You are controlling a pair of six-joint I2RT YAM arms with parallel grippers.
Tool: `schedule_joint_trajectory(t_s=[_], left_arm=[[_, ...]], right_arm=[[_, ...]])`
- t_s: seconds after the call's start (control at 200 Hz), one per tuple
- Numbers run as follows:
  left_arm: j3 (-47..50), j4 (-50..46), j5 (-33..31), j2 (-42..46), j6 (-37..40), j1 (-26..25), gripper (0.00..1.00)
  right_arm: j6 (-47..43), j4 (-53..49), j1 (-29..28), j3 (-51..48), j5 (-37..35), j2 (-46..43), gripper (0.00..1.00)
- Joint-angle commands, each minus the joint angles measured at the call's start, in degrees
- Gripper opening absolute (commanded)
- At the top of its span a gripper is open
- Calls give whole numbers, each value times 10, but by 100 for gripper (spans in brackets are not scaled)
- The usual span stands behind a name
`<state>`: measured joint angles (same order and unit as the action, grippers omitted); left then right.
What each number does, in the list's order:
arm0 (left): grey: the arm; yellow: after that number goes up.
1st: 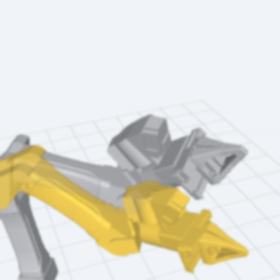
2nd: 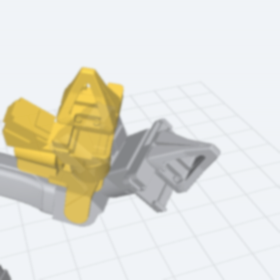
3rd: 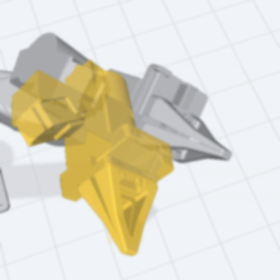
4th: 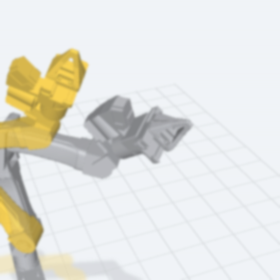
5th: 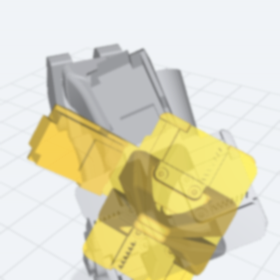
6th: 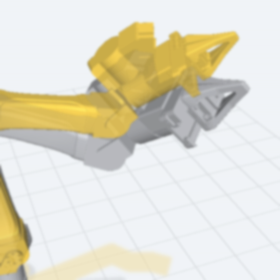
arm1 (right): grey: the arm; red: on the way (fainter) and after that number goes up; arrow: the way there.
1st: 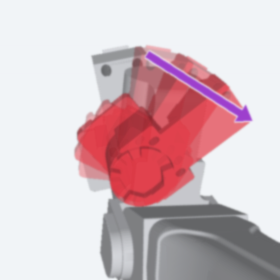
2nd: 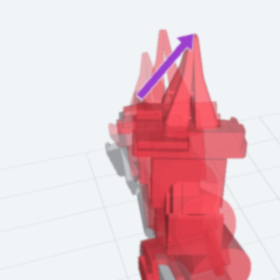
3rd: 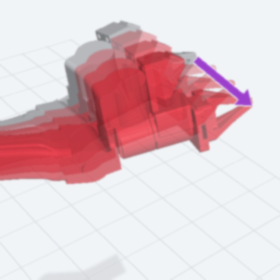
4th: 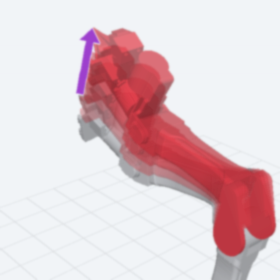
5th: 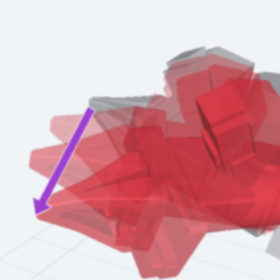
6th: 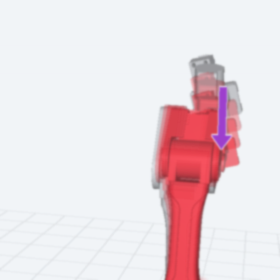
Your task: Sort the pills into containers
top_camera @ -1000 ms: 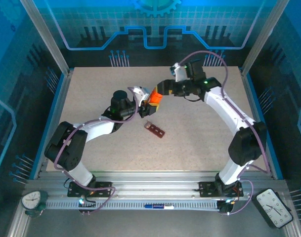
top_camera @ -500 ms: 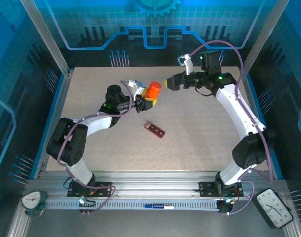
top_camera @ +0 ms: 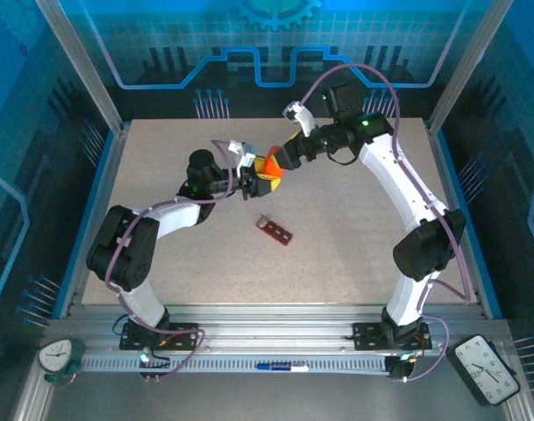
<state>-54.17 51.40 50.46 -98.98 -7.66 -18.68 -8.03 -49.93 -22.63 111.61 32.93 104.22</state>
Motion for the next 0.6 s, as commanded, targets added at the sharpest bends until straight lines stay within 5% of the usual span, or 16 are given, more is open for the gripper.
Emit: schedule_joint_trajectory(t_s=[0.0,0.155,0.395,0.595], left_arm=[[-7,32,22,5,-11,5,0],[-5,33,23,7,-13,5,0],[-5,35,25,7,-15,5,0],[-6,39,14,5,-13,4,0]], right_arm=[[-18,-38,-8,24,-8,13,82],[-17,-42,-11,20,-4,16,73],[-6,-42,-13,13,8,18,46],[73,-23,-17,3,-6,17,34]])
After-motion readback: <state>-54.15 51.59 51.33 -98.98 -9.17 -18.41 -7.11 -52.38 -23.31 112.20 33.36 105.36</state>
